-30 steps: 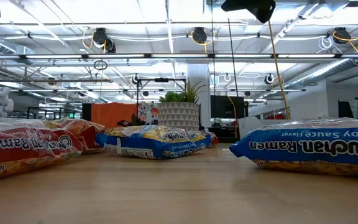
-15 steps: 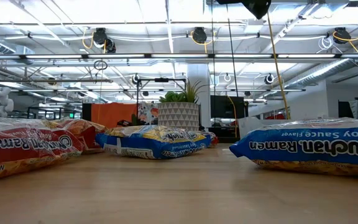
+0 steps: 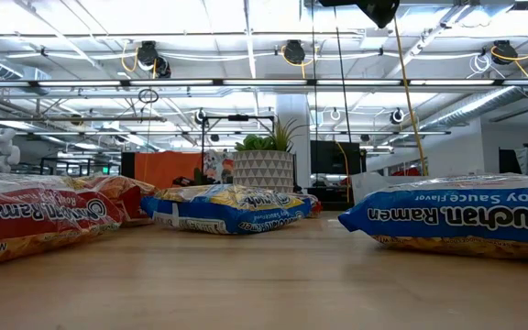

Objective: Sort Maruchan noodles
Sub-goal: Put the orange noodle pack into the green bin

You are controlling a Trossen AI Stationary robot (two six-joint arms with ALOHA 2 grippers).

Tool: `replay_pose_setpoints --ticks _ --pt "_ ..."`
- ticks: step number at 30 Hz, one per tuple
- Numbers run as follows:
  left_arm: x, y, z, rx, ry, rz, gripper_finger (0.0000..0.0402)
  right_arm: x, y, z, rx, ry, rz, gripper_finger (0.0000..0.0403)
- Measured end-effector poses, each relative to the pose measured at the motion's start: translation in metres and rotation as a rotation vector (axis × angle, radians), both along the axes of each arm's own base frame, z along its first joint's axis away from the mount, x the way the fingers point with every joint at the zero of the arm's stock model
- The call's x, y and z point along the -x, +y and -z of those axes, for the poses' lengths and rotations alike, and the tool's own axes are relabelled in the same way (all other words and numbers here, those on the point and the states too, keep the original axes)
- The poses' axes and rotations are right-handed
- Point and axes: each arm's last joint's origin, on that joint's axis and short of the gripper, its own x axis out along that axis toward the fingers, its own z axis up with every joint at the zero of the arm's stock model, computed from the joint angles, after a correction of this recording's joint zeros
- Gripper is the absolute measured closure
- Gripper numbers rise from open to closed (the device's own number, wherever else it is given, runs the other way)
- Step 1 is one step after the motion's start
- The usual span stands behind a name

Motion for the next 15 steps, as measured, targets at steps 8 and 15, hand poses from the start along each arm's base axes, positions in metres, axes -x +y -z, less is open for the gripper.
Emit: replay_pose_setpoints --ticks 8,15 --pt "0.005 0.014 0.004 -0.165 0.02 -0.048 0.0309 0.0 0.0 0.0 0.0 0.0 0.0 0.0309" --pt "0.004 0.013 0.003 -0.154 0.011 -0.078 0.0309 0.0 0.0 0.0 0.0 0.0 0.0 0.0309"
